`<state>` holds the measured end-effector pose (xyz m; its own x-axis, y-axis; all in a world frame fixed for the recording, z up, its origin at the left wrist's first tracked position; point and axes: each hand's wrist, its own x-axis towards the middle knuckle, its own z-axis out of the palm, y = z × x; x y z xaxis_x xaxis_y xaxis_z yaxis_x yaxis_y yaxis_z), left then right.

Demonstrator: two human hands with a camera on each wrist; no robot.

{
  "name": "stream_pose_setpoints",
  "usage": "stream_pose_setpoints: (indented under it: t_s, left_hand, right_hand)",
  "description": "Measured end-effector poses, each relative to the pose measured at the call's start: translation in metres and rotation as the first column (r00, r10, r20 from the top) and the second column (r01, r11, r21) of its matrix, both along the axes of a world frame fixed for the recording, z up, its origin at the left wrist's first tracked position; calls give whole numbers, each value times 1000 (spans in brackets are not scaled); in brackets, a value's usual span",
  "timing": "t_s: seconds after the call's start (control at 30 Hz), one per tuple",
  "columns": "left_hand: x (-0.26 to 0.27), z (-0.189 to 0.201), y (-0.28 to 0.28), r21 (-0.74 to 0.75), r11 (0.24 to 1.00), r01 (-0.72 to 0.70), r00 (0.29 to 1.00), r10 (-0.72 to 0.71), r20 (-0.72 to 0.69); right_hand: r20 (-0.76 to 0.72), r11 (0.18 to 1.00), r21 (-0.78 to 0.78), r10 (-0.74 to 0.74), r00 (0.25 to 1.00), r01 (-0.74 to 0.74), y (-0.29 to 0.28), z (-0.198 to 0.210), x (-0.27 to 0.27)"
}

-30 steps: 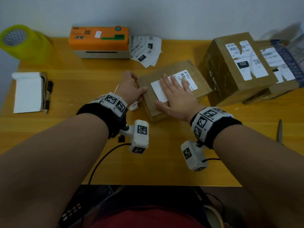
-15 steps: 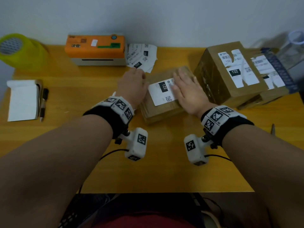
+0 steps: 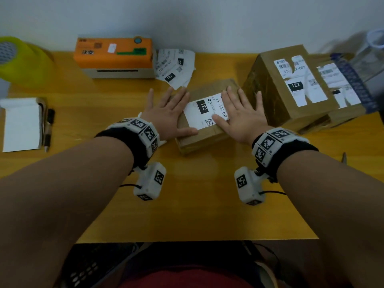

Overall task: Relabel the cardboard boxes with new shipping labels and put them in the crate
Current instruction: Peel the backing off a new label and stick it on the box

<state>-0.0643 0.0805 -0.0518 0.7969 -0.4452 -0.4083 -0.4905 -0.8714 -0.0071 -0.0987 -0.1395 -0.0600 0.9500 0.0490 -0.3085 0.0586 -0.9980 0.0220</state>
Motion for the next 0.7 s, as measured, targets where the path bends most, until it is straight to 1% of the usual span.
stream_pose_setpoints:
  t_s: [0.07,0.1,0.17,0.2,0.27,0.33,0.4,0.47,0.53,0.57,0.6,0.7]
  left_hand:
    - [1,3,2,-12,1000,-22,999,22,-32]
    - [1,3,1,-22,999,-26,999,25,-44]
    - [1,2,1,-42,999,-27,999,25,-41]
    - [1,1,1,-50,998,-29,999,28,-37]
    - [0,2,1,-53,998,-43,998,40,-46]
    - [0,6,0,-46,997,-54,997,51,-63]
    - [-1,8,-2,-53,996,-72,995,68,-66]
    - [-3,6,-2,-67,988,-142,989,139,-43]
    - [-4,3,-3,-74,968,-242,970,241,-21]
    - [-5,2,-3,-76,961,-267,964,267,-15]
    - [-6,1,-4,-83,958,-274,962,274,-15]
    - [-7,4,-3,-132,957,-259,966,256,-37]
  right_hand:
    - [6,999,-8,34,999,-34,10,7,-1]
    - [5,995,12,96,995,-96,19,10,-3]
    - [5,964,117,239,971,-238,40,11,-13]
    - [4,950,163,268,963,-265,47,9,-18]
    - [0,959,168,232,973,-229,39,8,-20]
    - [-9,987,117,114,993,-112,15,9,-18]
    - [-12,999,39,35,999,-35,-8,13,-16]
    - [-12,1000,-11,7,1000,-7,-13,17,-16]
    - [4,999,17,-32,999,32,1,21,-14]
    - [8,999,44,-33,999,33,12,22,-13]
    - [3,997,72,-4,1000,4,25,22,-14]
    - [-16,978,158,139,990,-135,57,18,-20]
